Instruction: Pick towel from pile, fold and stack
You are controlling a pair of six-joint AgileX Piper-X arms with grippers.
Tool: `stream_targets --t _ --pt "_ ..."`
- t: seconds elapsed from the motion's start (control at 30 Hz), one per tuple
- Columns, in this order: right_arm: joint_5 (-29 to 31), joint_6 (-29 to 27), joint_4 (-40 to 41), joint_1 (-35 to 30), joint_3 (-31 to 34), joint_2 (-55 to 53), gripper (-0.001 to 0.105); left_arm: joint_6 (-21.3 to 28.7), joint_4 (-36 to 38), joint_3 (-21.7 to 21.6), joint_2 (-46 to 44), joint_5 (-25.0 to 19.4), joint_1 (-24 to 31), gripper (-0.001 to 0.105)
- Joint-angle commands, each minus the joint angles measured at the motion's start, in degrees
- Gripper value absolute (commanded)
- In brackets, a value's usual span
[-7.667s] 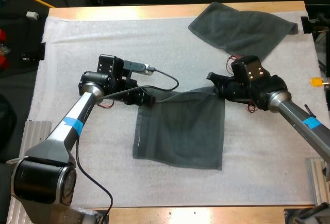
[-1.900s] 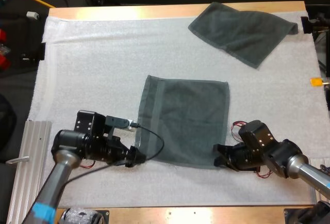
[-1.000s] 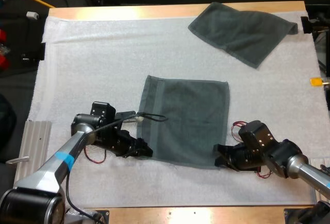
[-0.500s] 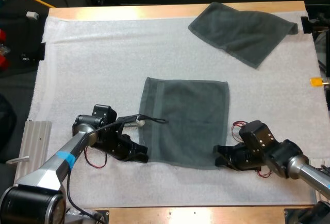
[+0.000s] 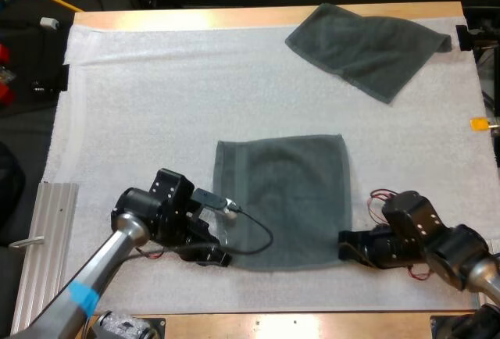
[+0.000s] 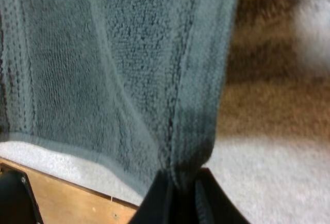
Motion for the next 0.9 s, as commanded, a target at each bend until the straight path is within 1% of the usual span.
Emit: stream_targets --t 0.0,0.07,0.13,0.2,0.27,0.33,0.37,0.4,0.43,0.47,0.53,0.57,0.63,0.67,0.73,0.83,0.87 --pt "-0.8 -0.5 2.7 0.1 0.0 -2.0 0.0 -0.8 1.4 0.1 -1.3 0.1 -0.7 0.0" --pt "-1.3 -0.5 4.8 0.1 0.0 -4.3 0.0 -1.1 2.5 0.1 -2.8 1.2 -1.1 0.0" --pt "-1.4 -0.7 6.6 0.1 0.0 -6.3 0.0 -1.3 2.8 0.1 -4.4 1.2 -1.1 0.0" --pt "-1.4 -0.7 6.8 0.1 0.0 -6.9 0.0 -2.3 2.0 0.1 -4.5 1.2 -1.1 0.0" --pt "-1.5 0.1 5.6 0.1 0.0 -6.7 0.0 -3.7 0.5 0.1 -3.9 3.0 -1.1 0.0" --pt "-1.4 2.1 2.7 0.1 0.0 -5.5 0.0 -5.3 -3.1 0.1 -2.4 8.0 -0.5 0.0" --pt "-1.4 2.9 1.6 0.1 0.0 -4.8 0.0 -6.3 -4.3 0.1 -1.8 9.2 -0.1 0.0" --pt "-1.4 5.3 -0.4 0.0 0.0 -3.6 0.0 -7.6 -6.1 0.0 -0.8 10.4 0.8 0.0" --pt "-1.2 7.6 -3.2 -0.2 0.0 -1.9 0.0 -9.2 -8.2 -0.1 0.4 11.0 2.0 0.0" --pt "-1.1 8.2 -4.8 -0.3 0.0 -1.2 0.0 -9.9 -9.3 -0.2 1.2 11.2 2.5 0.0" --pt "-1.5 11.1 -11.0 -1.7 0.0 3.1 0.0 -11.0 -12.1 -1.2 4.2 12.8 5.5 0.0" --pt "-1.8 11.9 -12.0 -2.1 0.0 4.3 0.0 -11.1 -12.4 -1.7 5.1 13.3 6.3 0.0" --pt "-3.7 14.4 -17.8 -4.5 0.0 8.2 0.0 -11.1 -13.6 -3.6 7.9 15.0 9.0 0.0" --pt "-4.2 15.0 -19.3 -5.6 0.0 9.2 0.0 -11.1 -13.8 -4.4 8.7 15.4 9.6 0.0" --pt "-6.0 17.9 -24.1 -8.7 0.0 12.6 0.0 -11.1 -13.9 -6.5 11.6 15.4 11.6 0.0" --pt "-8.4 21.2 -30.2 -12.0 0.0 16.1 0.0 -11.1 -13.9 -8.9 15.4 15.4 13.1 0.0" --pt "-8.9 21.7 -30.9 -12.5 0.0 16.8 0.0 -11.1 -13.9 -9.4 16.2 15.4 13.4 0.0"
